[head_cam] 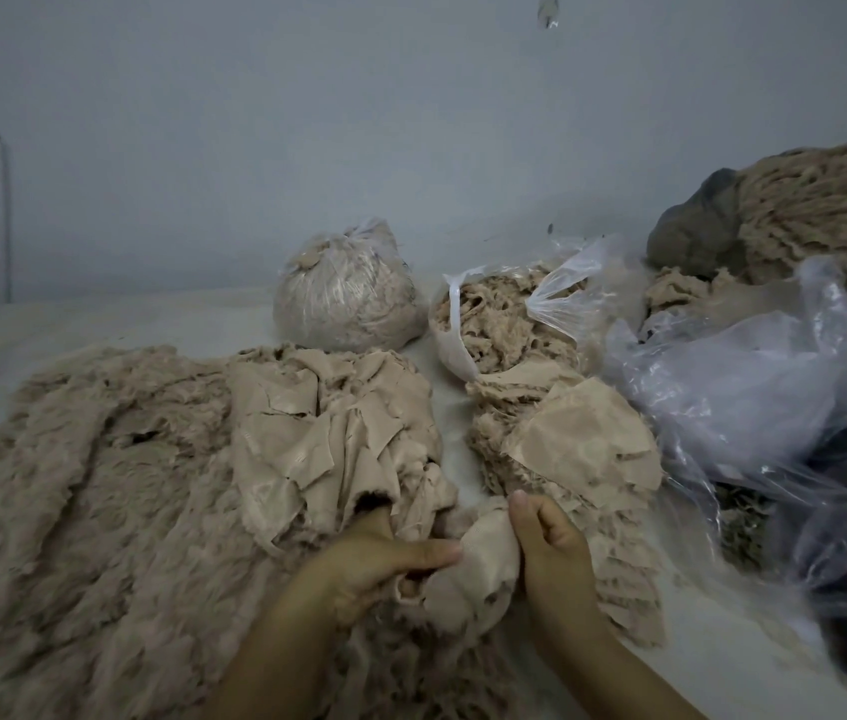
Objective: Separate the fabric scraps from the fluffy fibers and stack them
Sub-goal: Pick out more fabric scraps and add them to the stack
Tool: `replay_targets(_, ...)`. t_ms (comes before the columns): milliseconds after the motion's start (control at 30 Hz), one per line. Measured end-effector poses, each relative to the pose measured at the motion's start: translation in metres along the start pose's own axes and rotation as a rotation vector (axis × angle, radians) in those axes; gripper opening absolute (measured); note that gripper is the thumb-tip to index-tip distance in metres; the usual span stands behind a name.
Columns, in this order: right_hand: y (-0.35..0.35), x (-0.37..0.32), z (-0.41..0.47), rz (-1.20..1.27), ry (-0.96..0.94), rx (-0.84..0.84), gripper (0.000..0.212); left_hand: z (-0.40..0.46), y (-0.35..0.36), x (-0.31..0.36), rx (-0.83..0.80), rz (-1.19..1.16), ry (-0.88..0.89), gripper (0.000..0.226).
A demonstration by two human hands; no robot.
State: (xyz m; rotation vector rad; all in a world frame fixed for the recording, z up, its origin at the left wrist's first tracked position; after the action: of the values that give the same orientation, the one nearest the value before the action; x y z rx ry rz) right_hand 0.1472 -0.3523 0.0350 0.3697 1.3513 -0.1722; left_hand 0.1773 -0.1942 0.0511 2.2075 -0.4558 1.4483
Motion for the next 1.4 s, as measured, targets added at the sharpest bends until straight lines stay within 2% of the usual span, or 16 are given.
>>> replay_targets(100, -0.002, 0.0, -0.002, 0.019, 0.012, -0.001, 0.035, 0.004, -0.001, -0.001, 0.086, 0.004, 0.051, 0.055)
replay_targets(233, 0.012, 0.006, -0.009, -0.039, 0.194, -0.258, 0.027, 0.003, 0.002, 0.007, 0.188, -0.023, 0.177, 0.025)
replay_targets(267, 0.014, 0.005, -0.01, 0.0, 0.213, -0.267, 0.026, 0.004, 0.002, 0.009, 0.204, -0.025, 0.185, 0.015)
replay_targets(300, 0.013, 0.003, -0.009, 0.028, 0.185, -0.23, 0.031, 0.004, 0.003, 0.012, 0.223, -0.037, 0.196, 0.005)
replay_targets(400, -0.003, -0.006, 0.004, 0.053, 0.047, -0.009, 0.034, 0.005, -0.014, 0.017, 0.391, -0.14, 0.217, 0.031)
replay_targets(500, -0.002, -0.005, 0.009, 0.115, 0.106, 0.047, 0.036, 0.006, -0.024, 0.016, 0.443, -0.22, 0.229, 0.038)
replay_targets(600, 0.012, -0.007, 0.003, -0.024, 0.17, -0.163, 0.05, 0.01, -0.016, 0.016, 0.386, -0.334, 0.25, 0.033)
replay_targets(667, 0.026, -0.007, -0.006, -0.118, 0.257, -0.408, 0.034, 0.011, -0.012, 0.018, 0.351, -0.459, 0.275, 0.03)
replay_targets(700, 0.028, -0.005, -0.009, -0.139, 0.276, -0.463, 0.024, 0.011, -0.014, 0.019, 0.346, -0.508, 0.288, 0.031)
replay_targets(767, 0.02, -0.004, -0.003, -0.181, 0.231, -0.337, 0.033, 0.01, -0.022, 0.019, 0.368, -0.538, 0.287, 0.034)
replay_targets(867, 0.003, -0.015, 0.012, -0.056, 0.167, -0.055, 0.019, 0.009, -0.034, 0.018, 0.415, -0.486, 0.266, 0.037)
replay_targets(933, -0.002, -0.019, 0.02, -0.039, 0.138, 0.033, 0.027, 0.01, -0.036, 0.016, 0.437, -0.433, 0.241, 0.036)
replay_targets(1033, 0.002, -0.022, 0.024, 0.004, 0.136, 0.079, 0.032, 0.014, -0.023, 0.012, 0.367, -0.428, 0.198, 0.033)
replay_targets(1100, 0.009, -0.022, 0.023, 0.04, 0.124, 0.111, 0.028, 0.018, -0.005, 0.007, 0.311, -0.401, 0.156, 0.046)
replay_targets(1267, 0.026, -0.023, 0.018, 0.073, 0.023, 0.09, 0.03, 0.022, 0.017, -0.002, 0.583, -0.099, 0.247, 0.037)
replay_targets(1400, 0.012, -0.04, 0.027, 0.045, -0.088, 0.24, 0.027, 0.018, 0.007, 0.002, 0.679, 0.065, 0.295, 0.035)
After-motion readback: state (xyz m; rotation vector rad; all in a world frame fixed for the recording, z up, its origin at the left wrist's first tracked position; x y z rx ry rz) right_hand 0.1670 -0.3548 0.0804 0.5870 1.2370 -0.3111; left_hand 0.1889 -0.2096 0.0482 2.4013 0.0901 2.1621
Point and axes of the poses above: each hand's wrist, its own z-axis towards the middle knuckle, its own y-axis out of the palm, x = y × z, the point moved 5 cm from there along z, towards the middle knuckle, and after that the axes turned 2 degrees about -x, right-handed, at the moved point
